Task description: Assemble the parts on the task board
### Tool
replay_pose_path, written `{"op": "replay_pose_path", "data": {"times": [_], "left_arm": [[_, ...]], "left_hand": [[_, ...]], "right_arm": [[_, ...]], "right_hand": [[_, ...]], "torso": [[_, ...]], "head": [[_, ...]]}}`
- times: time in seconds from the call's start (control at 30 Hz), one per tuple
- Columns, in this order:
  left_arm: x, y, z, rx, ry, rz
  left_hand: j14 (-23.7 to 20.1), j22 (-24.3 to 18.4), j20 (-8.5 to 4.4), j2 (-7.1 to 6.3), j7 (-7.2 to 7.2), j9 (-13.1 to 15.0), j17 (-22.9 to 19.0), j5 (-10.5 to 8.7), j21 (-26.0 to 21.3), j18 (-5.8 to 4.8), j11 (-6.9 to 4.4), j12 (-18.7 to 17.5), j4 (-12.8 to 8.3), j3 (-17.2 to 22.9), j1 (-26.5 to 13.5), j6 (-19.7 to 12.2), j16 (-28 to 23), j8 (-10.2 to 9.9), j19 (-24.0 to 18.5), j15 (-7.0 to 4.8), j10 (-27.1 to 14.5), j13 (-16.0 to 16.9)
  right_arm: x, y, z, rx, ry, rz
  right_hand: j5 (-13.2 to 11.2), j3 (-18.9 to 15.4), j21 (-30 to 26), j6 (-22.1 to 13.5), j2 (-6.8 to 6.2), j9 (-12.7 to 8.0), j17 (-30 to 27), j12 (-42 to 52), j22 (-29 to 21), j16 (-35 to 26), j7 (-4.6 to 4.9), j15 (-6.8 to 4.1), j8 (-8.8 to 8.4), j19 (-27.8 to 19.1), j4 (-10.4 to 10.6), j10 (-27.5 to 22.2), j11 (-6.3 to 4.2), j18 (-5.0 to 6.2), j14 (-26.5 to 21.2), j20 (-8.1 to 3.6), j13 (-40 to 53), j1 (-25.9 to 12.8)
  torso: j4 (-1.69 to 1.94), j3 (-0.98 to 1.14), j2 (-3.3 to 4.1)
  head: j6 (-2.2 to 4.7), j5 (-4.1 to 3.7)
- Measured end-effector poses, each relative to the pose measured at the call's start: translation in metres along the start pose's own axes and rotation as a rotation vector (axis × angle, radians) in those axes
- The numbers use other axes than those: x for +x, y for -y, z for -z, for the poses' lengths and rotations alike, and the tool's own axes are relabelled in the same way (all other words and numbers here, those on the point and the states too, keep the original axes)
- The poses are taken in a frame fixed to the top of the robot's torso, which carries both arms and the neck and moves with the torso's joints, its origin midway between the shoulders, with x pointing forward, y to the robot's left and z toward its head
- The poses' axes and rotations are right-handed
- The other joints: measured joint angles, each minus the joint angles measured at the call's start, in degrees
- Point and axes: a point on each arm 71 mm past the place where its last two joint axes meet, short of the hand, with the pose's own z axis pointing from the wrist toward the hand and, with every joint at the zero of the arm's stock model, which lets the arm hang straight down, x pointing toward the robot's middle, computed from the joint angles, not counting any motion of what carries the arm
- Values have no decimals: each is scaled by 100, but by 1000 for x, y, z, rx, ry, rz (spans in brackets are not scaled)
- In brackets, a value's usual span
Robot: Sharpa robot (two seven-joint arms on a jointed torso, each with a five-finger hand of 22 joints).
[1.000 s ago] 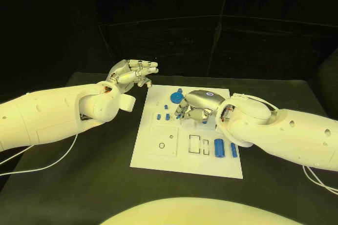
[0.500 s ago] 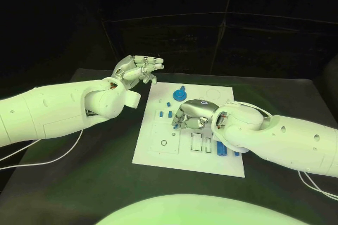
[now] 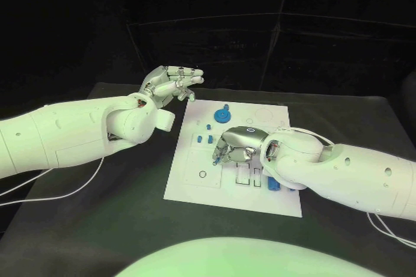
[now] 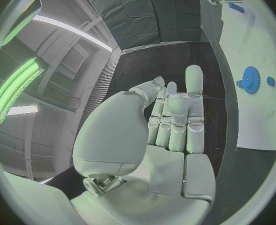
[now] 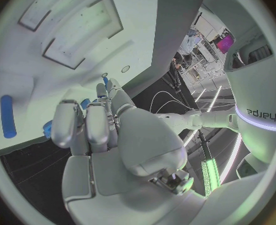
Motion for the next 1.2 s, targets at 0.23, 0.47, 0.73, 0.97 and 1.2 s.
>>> {"op": "replay_pose_path", "data": {"times": [0.23,0.47,0.73,0.97,1.2], "left_arm": [[0,0,0,0,0,0],[0,0,0,0,0,0],[1,0,-1,0,-3,1],[2,0,-1,0,-5,2],[2,0,-1,0,-6,2]], "left_hand": [[0,0,0,0,0,0,0,0,0,0,0,0,0,0,0,0,0,0,0,0,0,0],[0,1,0,0,0,0,-1,0,0,0,0,0,0,0,0,0,0,0,0,0,0,0],[0,1,0,0,0,1,-1,0,0,0,0,0,0,0,0,0,0,0,0,0,0,0],[0,1,0,0,0,1,-15,0,0,0,0,0,0,0,0,0,0,0,0,0,0,0],[0,-3,0,0,0,1,-15,0,0,0,0,0,0,0,0,0,0,0,0,0,0,0]], "right_arm": [[1,-1,0,-2,-8,2],[2,-4,-2,-7,-13,6],[3,-5,-5,-5,-20,13],[3,-5,-7,3,-26,22],[4,-4,-8,12,-37,33]], "right_hand": [[0,3,0,0,0,-1,-1,0,5,0,0,0,0,0,-3,0,0,0,0,0,0,0],[0,3,0,-1,-23,-1,-1,0,4,0,-1,0,0,20,-4,0,0,0,0,20,0,-23],[0,3,0,-1,-29,-1,-2,0,5,0,-1,0,0,20,-4,0,0,-1,0,20,0,-29],[0,3,0,-1,-29,-1,-10,0,10,0,-1,0,0,20,-4,0,0,-1,0,20,0,-29],[0,3,0,-22,-29,-1,-16,0,9,0,19,0,0,20,-4,0,0,0,0,20,0,-29]], "torso": [[-1,-1,-1],[-1,-2,-1],[-4,-2,-1],[-4,-2,-1],[-2,-2,-2]], "head": [[-7,7],[-13,14],[-22,21],[-29,18],[-42,20]]}}
